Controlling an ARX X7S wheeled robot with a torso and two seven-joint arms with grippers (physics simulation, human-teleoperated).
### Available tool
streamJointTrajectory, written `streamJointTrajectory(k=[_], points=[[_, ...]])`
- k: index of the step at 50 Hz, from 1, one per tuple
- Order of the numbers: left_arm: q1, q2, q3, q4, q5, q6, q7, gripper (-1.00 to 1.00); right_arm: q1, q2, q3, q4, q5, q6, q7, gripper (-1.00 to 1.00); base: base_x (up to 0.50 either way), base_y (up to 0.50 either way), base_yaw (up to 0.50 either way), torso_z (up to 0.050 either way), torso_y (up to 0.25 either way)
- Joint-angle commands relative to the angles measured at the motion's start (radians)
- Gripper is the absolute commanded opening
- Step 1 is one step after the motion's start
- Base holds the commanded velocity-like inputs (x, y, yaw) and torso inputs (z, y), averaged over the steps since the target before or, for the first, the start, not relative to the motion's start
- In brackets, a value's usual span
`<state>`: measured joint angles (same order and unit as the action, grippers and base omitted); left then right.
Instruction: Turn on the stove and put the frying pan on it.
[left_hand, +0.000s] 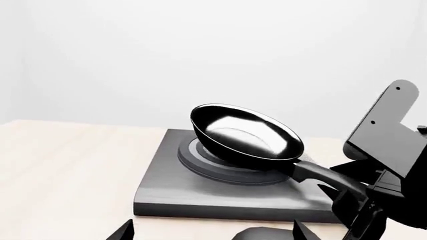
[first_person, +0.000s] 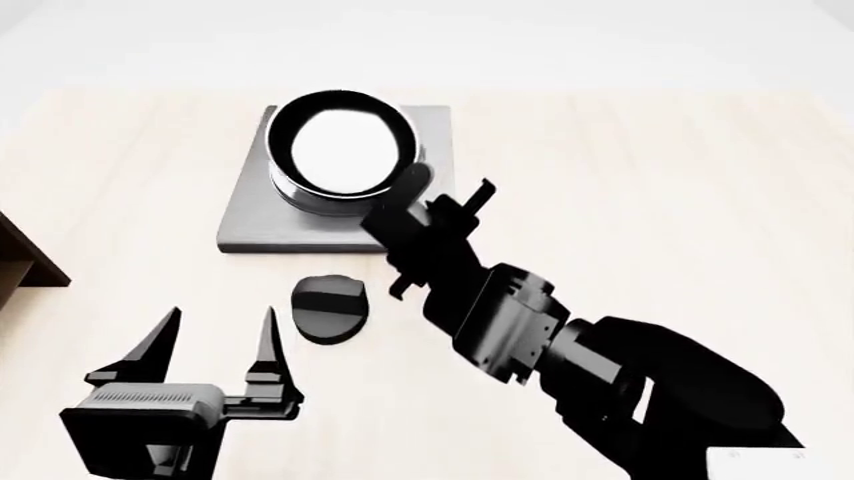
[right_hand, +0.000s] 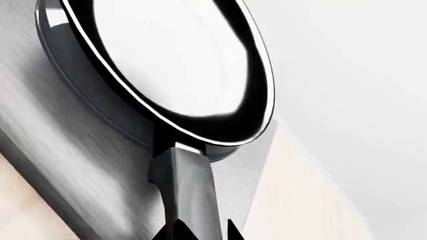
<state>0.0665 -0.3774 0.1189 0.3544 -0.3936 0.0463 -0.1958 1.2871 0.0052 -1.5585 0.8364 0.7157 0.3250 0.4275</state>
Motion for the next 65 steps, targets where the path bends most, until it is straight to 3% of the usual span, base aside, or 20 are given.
streamJointTrajectory(k=[1,15,22,28,54,65], points=[[0.0,-0.003,-0.002,0.0,-0.005,0.004,-0.002,1.0,0.011,-0.005,0.017,-0.017,-0.121,0.002,0.027,1.0,0.0,0.0,0.0,0.0,0.0],[-0.001,-0.004,0.001,-0.005,-0.006,0.008,-0.004,1.0,0.012,-0.005,0.023,-0.001,-0.108,-0.007,0.015,1.0,0.0,0.0,0.0,0.0,0.0],[-0.002,-0.006,0.003,-0.004,-0.005,0.008,-0.006,1.0,0.041,-0.005,0.062,-0.014,0.054,0.014,-0.132,1.0,0.0,0.0,0.0,0.0,0.0],[0.0,-0.007,0.004,-0.002,-0.005,0.008,-0.008,1.0,0.076,0.033,0.084,-0.089,0.09,0.042,-0.133,1.0,0.0,0.0,0.0,0.0,0.0],[0.001,-0.016,0.01,0.014,0.0,-0.002,-0.023,1.0,0.187,0.374,0.148,-0.667,0.187,0.149,-0.014,1.0,0.0,0.0,0.0,0.0,0.0],[0.002,-0.018,0.008,0.024,-0.002,-0.006,-0.034,1.0,0.101,0.635,0.188,-1.035,0.112,0.023,0.19,1.0,0.0,0.0,0.0,0.0,0.0]])
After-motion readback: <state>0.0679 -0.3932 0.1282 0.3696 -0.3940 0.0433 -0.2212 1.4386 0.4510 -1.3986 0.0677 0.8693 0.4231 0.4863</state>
